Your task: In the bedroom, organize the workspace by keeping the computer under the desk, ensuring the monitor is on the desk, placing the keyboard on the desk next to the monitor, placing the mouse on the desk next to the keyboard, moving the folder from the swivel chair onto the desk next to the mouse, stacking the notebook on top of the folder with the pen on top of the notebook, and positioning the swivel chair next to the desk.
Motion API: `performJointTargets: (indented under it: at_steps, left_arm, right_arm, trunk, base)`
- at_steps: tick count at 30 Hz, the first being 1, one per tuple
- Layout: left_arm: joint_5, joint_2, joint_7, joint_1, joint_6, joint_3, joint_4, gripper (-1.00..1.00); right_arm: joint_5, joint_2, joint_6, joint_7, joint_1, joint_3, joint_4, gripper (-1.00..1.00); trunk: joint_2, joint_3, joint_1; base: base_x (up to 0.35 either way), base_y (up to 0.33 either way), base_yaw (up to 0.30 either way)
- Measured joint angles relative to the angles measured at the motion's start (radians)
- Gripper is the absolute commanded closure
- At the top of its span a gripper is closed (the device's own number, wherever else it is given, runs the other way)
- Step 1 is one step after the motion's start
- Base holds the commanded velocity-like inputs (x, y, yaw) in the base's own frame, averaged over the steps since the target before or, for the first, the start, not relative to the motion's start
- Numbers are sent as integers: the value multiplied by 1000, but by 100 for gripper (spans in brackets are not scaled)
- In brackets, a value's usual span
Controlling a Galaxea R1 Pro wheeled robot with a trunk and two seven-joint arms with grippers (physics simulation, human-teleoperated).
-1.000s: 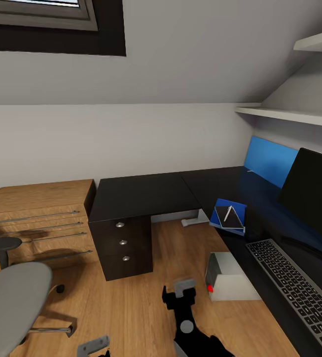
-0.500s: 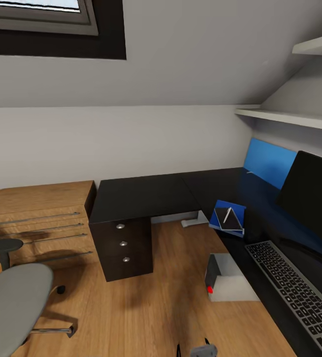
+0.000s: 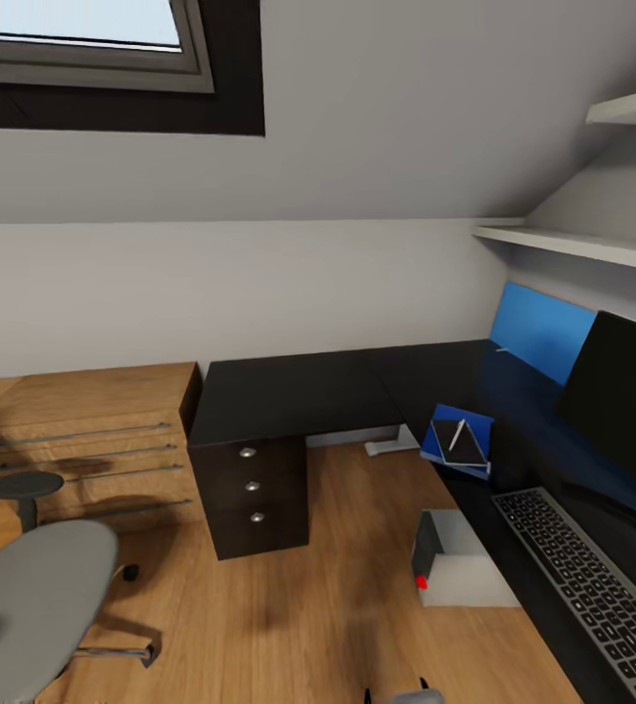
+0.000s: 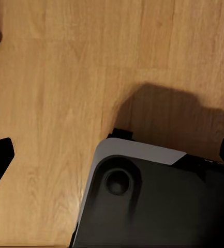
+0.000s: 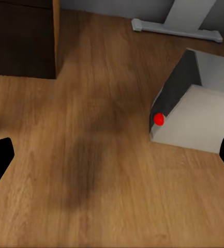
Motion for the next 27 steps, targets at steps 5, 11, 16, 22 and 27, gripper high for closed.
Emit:
performJointTargets:
  at_steps: [5,11,16,22,27]
  left_arm:
    - [-1,-1,0,0,-6,0,11,-100]
    - [-4,-1,7,0,-74,2,36,-100]
    - [-3,-3,9,0,-97,2,44,-100]
    - [-3,-4,9,0,-102,2,45,-100]
    - [-2,-3,9,0,-103,2,46,-100]
  right_arm:
    - [6,-6,-6,0,0,5,1,-100]
    - [8,-10,-47,0,0,8,2,-100]
    - [5,-10,-59,0,0,5,2,-100]
    - [2,-11,-111,-1,0,3,3,-100]
    - [2,-11,-196,-3,0,2,29,-100]
  trunk:
    - [35,22,-19]
    - [77,44,-42]
    - [112,60,-61]
    - [154,79,-84]
    - [183,92,-100]
  base:
    - [0,0,210]
    - [0,0,257]
    - [0,0,283]
    - [0,0,287]
    - [0,0,288]
